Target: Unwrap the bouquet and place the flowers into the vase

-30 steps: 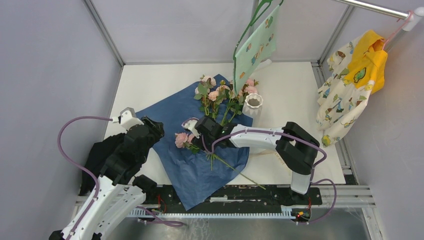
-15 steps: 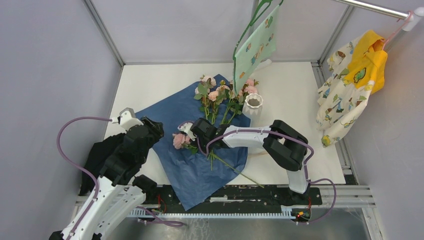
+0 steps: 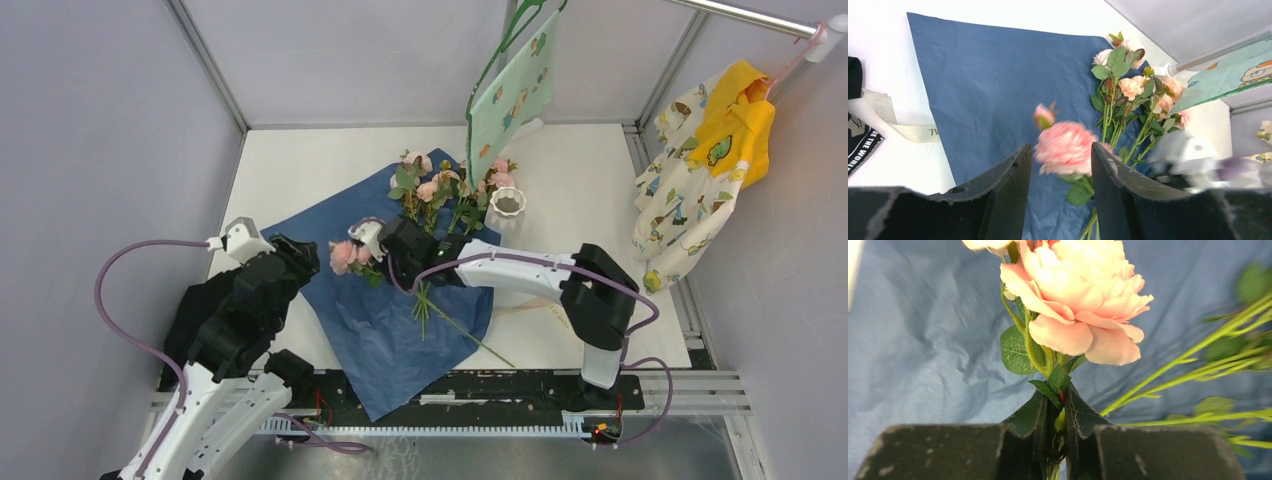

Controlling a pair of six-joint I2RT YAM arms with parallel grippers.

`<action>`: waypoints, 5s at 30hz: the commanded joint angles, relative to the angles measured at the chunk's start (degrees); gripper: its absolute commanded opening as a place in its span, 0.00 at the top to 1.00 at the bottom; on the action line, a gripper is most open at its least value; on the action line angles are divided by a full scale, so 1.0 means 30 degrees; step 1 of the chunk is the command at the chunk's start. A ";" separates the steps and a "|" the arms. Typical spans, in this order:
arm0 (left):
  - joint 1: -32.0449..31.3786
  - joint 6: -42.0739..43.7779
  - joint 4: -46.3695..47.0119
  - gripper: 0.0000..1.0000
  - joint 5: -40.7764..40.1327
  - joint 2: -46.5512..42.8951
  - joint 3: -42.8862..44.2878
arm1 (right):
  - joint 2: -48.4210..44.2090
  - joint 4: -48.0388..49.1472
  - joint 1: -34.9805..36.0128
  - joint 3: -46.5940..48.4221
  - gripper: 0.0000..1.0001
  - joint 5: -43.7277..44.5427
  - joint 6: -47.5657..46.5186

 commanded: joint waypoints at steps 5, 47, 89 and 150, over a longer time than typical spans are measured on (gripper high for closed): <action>-0.0017 0.0332 -0.0232 0.45 -0.1065 -0.0961 0.1046 | -0.4958 0.0187 0.0032 0.3845 1.00 0.5348 -0.1220; -0.0035 0.0780 0.3186 0.45 0.1672 0.2675 -0.0610 | -1.1319 1.9090 -0.4801 0.1544 1.00 1.1904 -1.1820; -0.0038 0.1204 0.7212 0.45 0.4215 0.6974 -0.1725 | -1.6873 1.8612 -0.7850 -1.1897 0.16 1.0723 -0.4429; 0.0629 0.4533 0.5889 0.62 0.2355 3.1170 1.5525 | -2.3809 1.1492 -0.7830 -1.8530 0.19 0.5321 0.1135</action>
